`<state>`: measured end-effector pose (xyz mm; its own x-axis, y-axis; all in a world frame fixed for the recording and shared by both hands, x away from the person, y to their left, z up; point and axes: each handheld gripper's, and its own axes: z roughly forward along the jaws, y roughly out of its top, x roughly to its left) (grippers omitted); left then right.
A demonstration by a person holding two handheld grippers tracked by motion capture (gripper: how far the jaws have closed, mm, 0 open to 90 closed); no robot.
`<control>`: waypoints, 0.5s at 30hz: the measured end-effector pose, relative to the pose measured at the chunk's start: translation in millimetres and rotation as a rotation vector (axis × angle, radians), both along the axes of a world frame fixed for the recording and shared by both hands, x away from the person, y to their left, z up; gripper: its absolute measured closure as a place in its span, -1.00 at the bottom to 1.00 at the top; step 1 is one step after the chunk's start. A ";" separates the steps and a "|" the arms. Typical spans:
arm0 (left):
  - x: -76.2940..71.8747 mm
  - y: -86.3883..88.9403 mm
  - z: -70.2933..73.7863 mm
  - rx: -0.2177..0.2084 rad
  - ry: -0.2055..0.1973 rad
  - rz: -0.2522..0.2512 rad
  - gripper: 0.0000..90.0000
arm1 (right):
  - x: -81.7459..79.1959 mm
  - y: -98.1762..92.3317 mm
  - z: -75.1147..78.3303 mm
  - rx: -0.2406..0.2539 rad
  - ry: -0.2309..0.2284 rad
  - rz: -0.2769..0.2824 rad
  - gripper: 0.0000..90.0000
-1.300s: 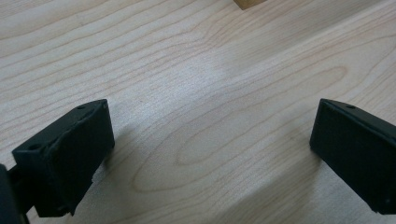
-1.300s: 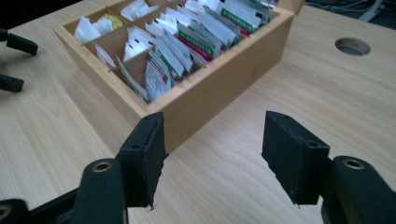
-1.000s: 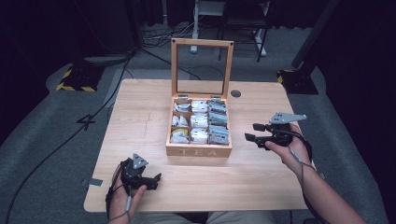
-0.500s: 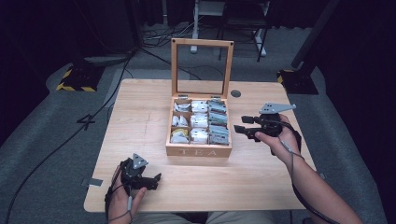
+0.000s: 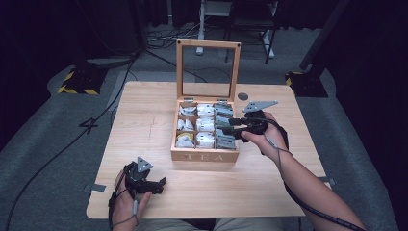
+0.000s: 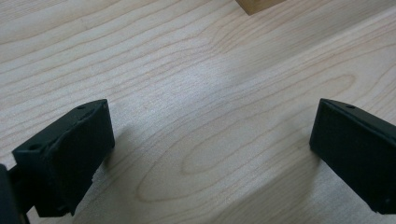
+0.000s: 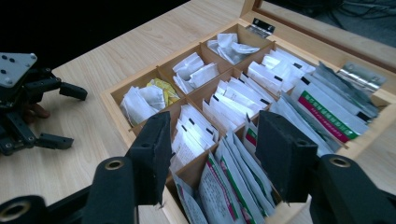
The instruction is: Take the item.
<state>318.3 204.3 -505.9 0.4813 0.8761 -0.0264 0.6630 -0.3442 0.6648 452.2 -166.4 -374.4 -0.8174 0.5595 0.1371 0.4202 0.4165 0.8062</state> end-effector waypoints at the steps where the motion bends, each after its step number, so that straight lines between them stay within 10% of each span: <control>1: 0.2 0.1 0.0 0.001 -0.001 0.001 -0.99 | 1.3 2.7 -0.7 -0.010 -0.004 0.003 0.05; 15: 0.4 0.1 -0.1 0.002 -0.002 0.001 -0.99 | 4.1 46.4 -15.1 -0.063 0.074 0.078 0.32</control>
